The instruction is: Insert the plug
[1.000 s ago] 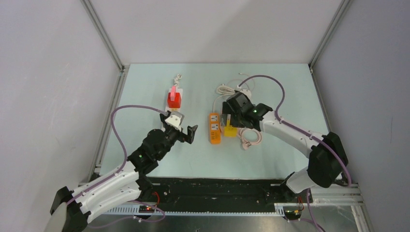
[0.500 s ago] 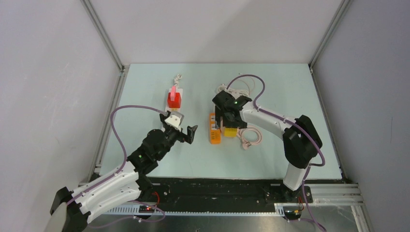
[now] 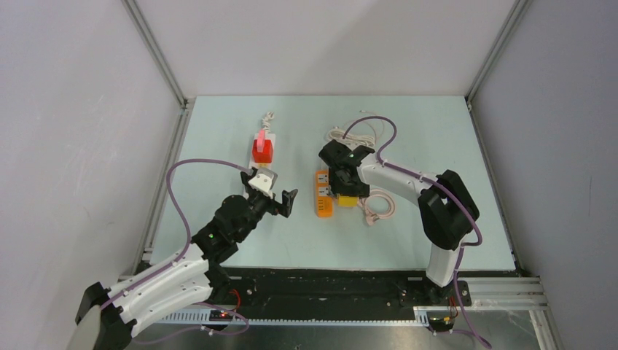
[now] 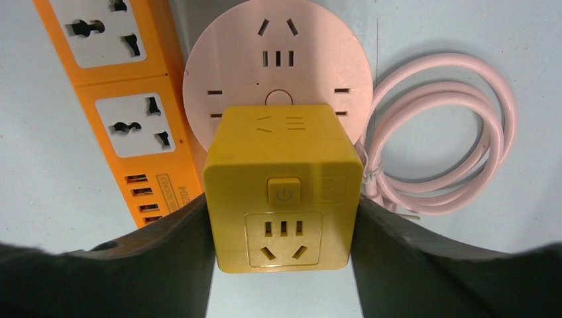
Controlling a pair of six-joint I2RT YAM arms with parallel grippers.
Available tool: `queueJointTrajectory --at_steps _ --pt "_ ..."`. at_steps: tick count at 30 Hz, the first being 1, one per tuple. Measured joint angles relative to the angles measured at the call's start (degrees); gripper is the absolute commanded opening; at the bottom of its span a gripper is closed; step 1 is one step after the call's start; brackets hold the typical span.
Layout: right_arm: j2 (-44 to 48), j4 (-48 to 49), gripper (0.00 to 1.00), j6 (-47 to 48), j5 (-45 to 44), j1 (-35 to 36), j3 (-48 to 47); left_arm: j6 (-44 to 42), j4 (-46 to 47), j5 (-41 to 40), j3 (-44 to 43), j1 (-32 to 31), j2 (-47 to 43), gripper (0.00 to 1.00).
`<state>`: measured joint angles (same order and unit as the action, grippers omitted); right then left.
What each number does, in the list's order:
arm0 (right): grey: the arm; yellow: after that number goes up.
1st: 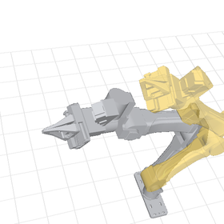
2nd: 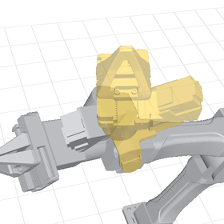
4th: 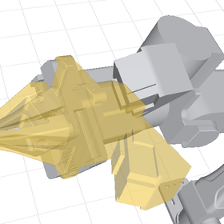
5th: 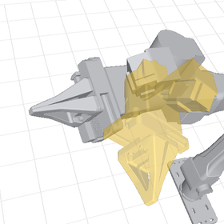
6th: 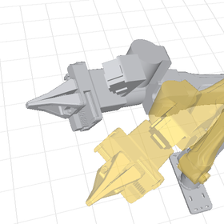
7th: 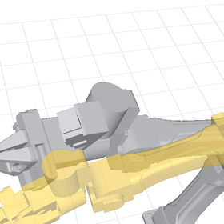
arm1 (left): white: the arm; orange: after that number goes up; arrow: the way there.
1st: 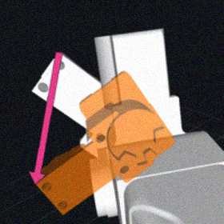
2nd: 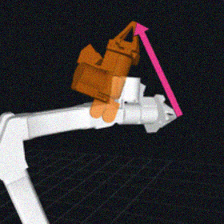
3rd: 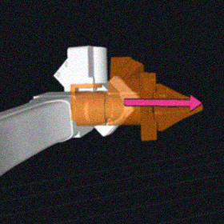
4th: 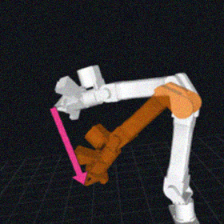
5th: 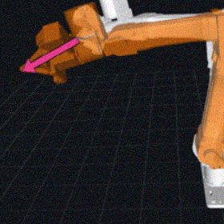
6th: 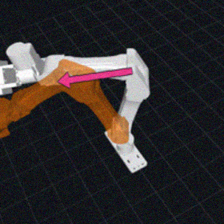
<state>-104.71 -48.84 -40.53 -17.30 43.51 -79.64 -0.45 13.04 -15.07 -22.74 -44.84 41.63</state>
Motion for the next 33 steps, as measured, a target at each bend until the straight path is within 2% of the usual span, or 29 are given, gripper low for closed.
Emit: queueJointTrajectory --at_steps 4,7,9,12,14,17,19,27,33 --pt "0.0 0.2 0.82 0.0 -0.2 -0.1 0.0 0.0 -0.1 0.0 0.0 0.0 0.0 1.0" --pt "0.0 1.2 0.8 0.1 0.1 -0.5 0.0 0.0 -0.1 0.0 0.0 0.0 0.3 1.0" --pt "0.0 1.8 0.73 0.1 0.4 -1.1 0.0 0.0 -0.2 0.0 0.0 0.0 0.7 1.0" --pt "0.0 2.3 0.51 -0.1 1.0 -1.8 0.0 0.0 -0.2 0.0 0.0 0.0 1.4 1.0" --pt "0.0 2.4 0.44 0.2 1.1 -2.1 0.0 0.0 -0.3 0.0 0.0 0.0 1.6 1.0" --pt "0.0 2.5 0.38 0.3 0.9 -2.1 0.2 0.0 -0.3 0.0 0.0 0.0 2.0 1.0" --pt "0.0 3.0 0.29 0.3 0.4 -1.9 0.6 0.0 -0.3 0.0 0.0 0.0 2.3 1.0" --pt "1.9 7.4 0.09 0.0 -1.3 -1.4 5.3 0.0 -0.3 -0.3 0.0 0.0 2.9 1.0" --pt "0.5 7.8 0.01 0.0 -2.7 -0.8 5.2 0.0 -0.3 -0.3 0.0 0.0 3.5 1.0"
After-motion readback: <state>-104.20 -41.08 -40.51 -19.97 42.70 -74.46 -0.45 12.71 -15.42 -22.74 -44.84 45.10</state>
